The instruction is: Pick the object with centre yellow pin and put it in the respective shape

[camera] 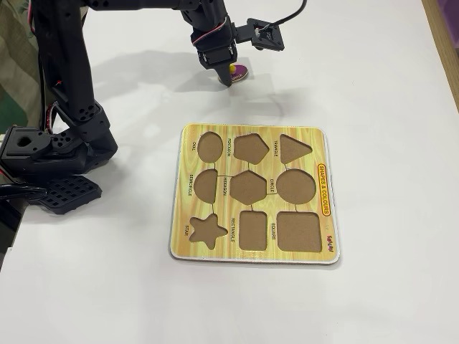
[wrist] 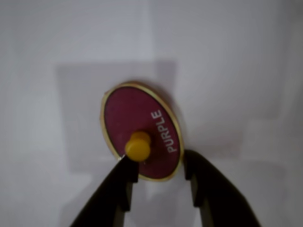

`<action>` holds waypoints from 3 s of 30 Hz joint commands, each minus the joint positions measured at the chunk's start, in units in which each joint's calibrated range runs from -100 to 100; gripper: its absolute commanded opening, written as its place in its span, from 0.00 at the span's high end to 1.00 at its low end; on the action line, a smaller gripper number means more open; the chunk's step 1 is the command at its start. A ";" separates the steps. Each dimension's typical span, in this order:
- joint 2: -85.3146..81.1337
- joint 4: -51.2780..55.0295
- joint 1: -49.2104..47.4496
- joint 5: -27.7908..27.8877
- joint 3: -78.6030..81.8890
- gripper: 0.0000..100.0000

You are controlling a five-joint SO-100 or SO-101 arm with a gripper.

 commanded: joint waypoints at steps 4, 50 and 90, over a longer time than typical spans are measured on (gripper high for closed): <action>-2.97 0.01 -0.32 0.31 -0.45 0.88; -3.30 -0.86 -3.64 0.36 -6.12 0.88; -2.72 -5.52 2.81 2.76 -3.87 0.88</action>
